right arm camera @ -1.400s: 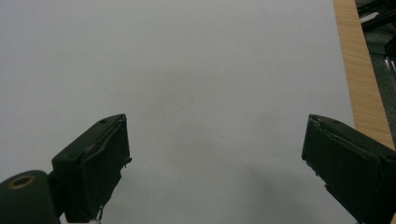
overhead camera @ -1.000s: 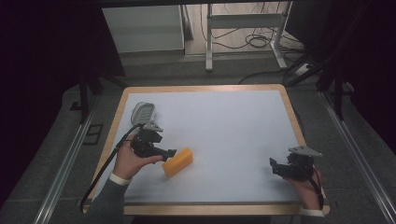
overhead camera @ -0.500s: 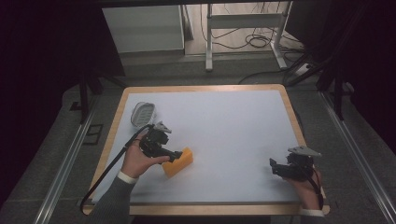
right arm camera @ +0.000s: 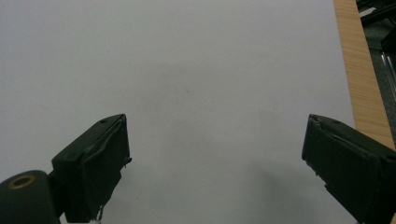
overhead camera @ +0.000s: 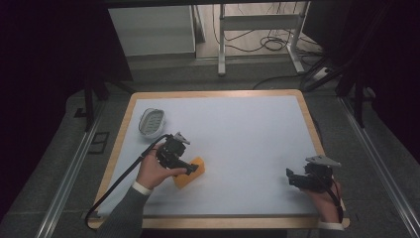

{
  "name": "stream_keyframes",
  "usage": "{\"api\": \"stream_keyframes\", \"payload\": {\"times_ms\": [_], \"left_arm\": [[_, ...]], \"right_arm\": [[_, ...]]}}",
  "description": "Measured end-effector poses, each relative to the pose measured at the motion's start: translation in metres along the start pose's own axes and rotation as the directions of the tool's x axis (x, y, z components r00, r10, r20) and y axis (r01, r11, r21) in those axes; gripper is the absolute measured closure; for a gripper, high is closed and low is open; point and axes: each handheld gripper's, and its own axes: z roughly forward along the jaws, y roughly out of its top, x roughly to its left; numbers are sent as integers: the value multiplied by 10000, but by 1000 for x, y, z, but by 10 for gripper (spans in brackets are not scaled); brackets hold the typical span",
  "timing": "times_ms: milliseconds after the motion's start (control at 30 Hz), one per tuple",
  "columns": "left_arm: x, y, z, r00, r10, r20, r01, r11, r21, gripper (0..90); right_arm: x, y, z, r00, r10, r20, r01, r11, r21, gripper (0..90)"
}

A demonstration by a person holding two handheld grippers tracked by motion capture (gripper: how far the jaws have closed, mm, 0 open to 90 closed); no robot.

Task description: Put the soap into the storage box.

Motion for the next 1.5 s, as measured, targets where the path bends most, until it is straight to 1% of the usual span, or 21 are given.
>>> {"api": "stream_keyframes", "payload": {"times_ms": [167, 233, 333, 533, 667, 700, 733, 767, 833, 1000, 1033, 1067, 1133, 1200, 1333, 1500], "left_arm": [[-2, -2, 6, 9999, 103, -30, -103, 9998, 167, 211], [-3, -2, 8, 10000, 52, 9, -53, 9997, 230, 218], [-3, -3, 11, 10000, 86, -3, -86, 9995, 318, 236], [-5, -7, 20, 9998, 178, -37, -175, 9978, 647, 277], [-7, -10, 24, 9997, 237, -45, -232, 9964, 816, 355], [-7, -11, 25, 9996, 283, -44, -278, 9961, 840, 409], [-7, -11, 25, 9996, 283, -44, -278, 9961, 840, 437], [-7, -12, 25, 9996, 292, -40, -288, 9965, 783, 437], [-7, -12, 26, 9994, 334, 56, -337, 9958, 849, 525], [-8, -12, 28, 9992, 385, 125, -395, 9949, 933, 561], [-9, -13, 28, 9991, 407, 139, -419, 9948, 928, 582], [-9, -13, 28, 9991, 407, 139, -419, 9948, 928, 586], [-11, -13, 28, 9986, 526, -110, -515, 9949, 870, 600], [-11, -13, 27, 9982, 579, -166, -562, 9948, 849, 605], [-11, -13, 27, 9983, 556, -145, -542, 9949, 845, 607], [-9, -13, 24, 9987, 516, -23, -511, 9937, 995, 608]], "right_arm": [[0, 0, 0, 10000, 21, 10, -21, 10000, 13, 75], [0, 0, 0, 10000, 12, 10, -13, 10000, 24, 75], [0, -1, 0, 10000, 12, 14, -12, 10000, 28, 75], [-1, -1, 1, 10000, 0, 42, -1, 10000, 44, 75], [-1, -1, 1, 10000, -9, 46, 9, 10000, 47, 75], [0, -1, 1, 10000, -15, 51, 15, 10000, 46, 75], [0, -1, 1, 10000, -15, 51, 15, 10000, 46, 75], [0, -1, 1, 10000, -4, 74, 3, 10000, 57, 75], [0, -1, 1, 10000, 1, 70, -1, 10000, 77, 75], [0, -1, 2, 10000, -13, 85, 13, 10000, 78, 75], [0, -1, 2, 9999, -43, 100, 43, 10000, 79, 75], [0, -1, 2, 9999, -51, 107, 50, 10000, 79, 75], [0, -1, 2, 9999, -35, 113, 34, 10000, 89, 75], [0, -2, 2, 9999, -54, 121, 53, 9999, 88, 75], [0, -2, 2, 9999, -51, 130, 50, 9999, 94, 75], [-1, -2, 2, 9999, -67, 147, 66, 9999, 87, 75]]}}
